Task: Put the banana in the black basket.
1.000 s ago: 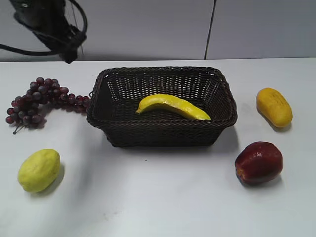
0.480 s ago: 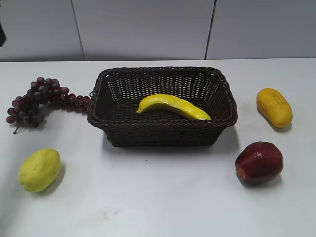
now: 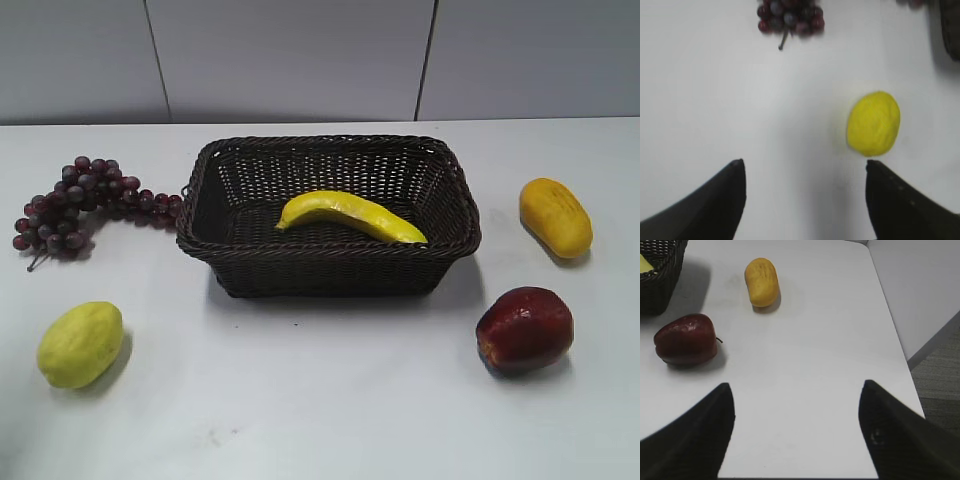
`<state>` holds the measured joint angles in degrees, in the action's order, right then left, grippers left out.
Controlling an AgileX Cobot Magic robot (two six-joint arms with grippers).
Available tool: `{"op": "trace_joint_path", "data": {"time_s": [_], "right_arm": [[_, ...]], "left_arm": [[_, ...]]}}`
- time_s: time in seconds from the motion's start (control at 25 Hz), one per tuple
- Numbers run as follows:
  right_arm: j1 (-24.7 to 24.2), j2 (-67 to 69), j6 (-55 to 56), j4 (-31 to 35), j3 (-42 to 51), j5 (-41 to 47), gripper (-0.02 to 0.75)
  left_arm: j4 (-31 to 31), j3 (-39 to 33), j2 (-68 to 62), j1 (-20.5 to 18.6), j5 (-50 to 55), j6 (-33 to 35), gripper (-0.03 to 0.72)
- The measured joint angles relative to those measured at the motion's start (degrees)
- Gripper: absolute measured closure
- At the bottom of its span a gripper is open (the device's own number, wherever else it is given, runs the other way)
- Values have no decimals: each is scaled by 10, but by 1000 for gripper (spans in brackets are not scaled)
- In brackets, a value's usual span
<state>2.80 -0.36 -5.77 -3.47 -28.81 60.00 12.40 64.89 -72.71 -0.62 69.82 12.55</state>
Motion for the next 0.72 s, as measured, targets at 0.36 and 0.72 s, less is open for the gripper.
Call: {"op": "trace_joint_path", "data": {"time_s": [0.36,0.72], "right_arm": [[0,0,0,0,0,0,148],[0,0,0,0,0,0,148]], "left_arm": [[1,-225,214,0,-25,-1,132],[-13,-326,420,0,-29,-2,132]]}}
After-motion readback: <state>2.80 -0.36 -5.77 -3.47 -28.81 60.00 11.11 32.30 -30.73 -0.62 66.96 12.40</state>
